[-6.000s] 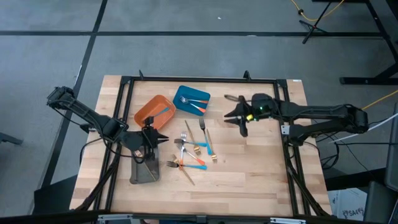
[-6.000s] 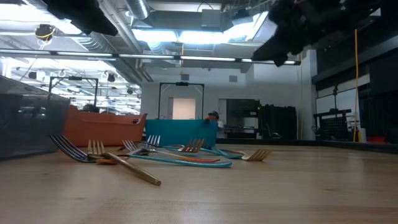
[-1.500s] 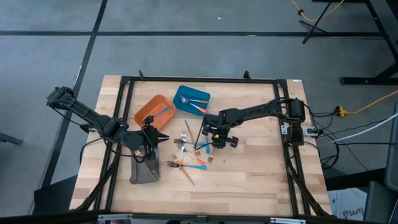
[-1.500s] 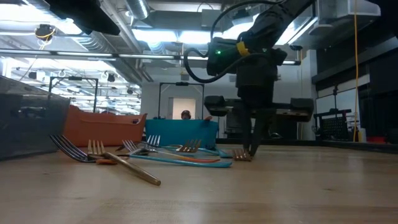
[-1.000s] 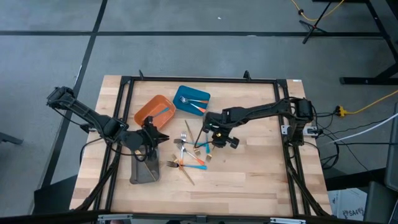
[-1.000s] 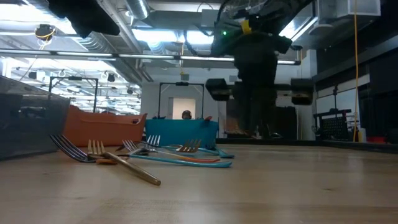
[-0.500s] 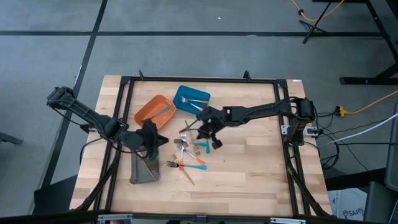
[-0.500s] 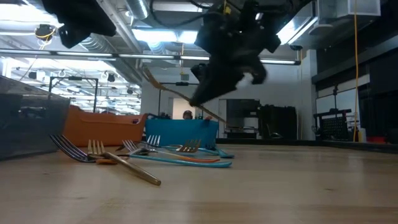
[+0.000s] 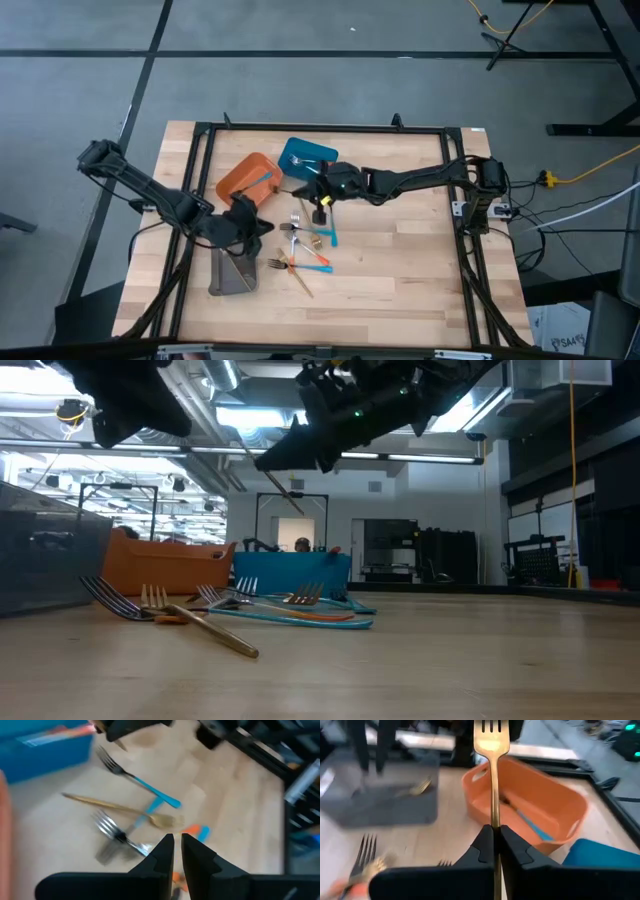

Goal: Sort silverware by color (type)
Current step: Put the gold fork into the black bin

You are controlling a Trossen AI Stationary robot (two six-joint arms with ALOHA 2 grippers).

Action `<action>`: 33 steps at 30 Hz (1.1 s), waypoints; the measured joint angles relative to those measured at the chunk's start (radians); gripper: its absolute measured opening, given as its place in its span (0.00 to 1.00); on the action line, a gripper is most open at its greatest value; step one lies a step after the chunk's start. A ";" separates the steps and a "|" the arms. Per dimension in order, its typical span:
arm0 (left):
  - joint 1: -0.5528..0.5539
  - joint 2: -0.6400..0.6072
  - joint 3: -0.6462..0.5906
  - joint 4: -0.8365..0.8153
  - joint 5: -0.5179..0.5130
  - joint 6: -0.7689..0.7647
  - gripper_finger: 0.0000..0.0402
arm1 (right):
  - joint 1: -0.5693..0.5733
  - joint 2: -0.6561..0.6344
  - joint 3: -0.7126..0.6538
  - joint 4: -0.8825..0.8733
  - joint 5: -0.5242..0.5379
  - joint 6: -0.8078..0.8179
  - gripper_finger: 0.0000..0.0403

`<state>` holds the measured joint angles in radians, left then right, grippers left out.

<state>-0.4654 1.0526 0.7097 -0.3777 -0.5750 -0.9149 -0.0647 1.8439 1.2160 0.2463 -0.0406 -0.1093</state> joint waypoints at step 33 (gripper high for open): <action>0.109 0.093 0.000 0.138 -0.252 0.005 0.07 | 0.000 0.000 0.001 0.196 0.033 0.247 0.00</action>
<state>-0.3561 1.1454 0.7097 -0.2400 -0.8267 -0.9101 -0.0647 1.8439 1.2167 0.4419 -0.0073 0.1379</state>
